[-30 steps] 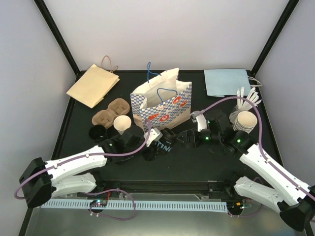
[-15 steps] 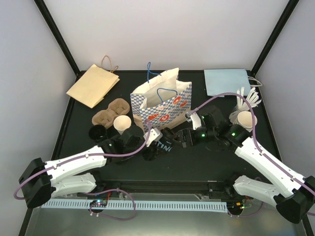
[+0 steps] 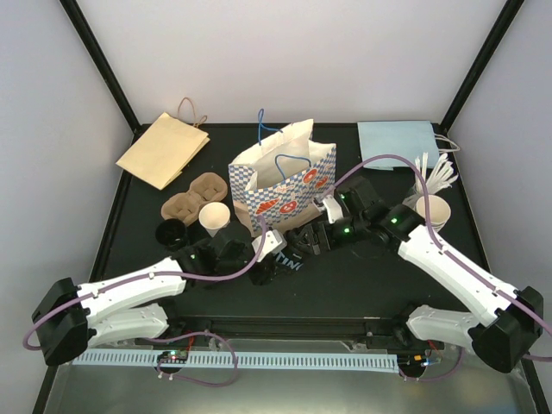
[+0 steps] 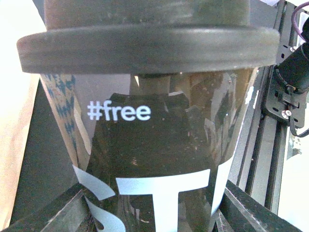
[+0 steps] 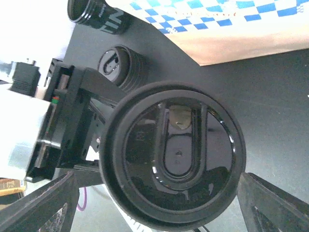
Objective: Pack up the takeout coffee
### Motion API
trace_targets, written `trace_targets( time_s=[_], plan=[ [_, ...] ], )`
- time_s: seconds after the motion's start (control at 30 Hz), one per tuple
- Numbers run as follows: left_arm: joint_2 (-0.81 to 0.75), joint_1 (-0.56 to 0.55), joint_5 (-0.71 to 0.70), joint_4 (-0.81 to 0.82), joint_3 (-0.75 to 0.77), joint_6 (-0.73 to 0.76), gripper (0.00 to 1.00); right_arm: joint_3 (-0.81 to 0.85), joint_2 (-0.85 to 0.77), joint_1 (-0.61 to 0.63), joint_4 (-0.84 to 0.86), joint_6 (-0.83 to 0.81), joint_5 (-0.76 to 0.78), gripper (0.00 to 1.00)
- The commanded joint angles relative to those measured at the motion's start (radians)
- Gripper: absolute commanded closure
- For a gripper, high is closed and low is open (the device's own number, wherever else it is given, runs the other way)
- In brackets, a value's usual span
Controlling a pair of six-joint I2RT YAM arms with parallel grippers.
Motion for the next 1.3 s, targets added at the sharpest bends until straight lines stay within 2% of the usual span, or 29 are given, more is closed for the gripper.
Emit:
trace_targets(
  time_s=[0.0, 0.67, 1.27],
  plan=[
    [-0.028, -0.011, 0.005, 0.052, -0.006, 0.045, 0.43, 0.031, 0.017, 0.005, -0.059, -0.022, -0.006, 0.08],
    [-0.041, -0.054, -0.055, 0.058, -0.019, 0.103, 0.43, 0.016, 0.059, 0.005, -0.041, 0.001, -0.088, 0.19],
    [-0.035, -0.078, -0.093, 0.052, -0.008, 0.121, 0.43, 0.009, 0.078, 0.005, -0.044, -0.017, -0.106, 0.18]
  ],
)
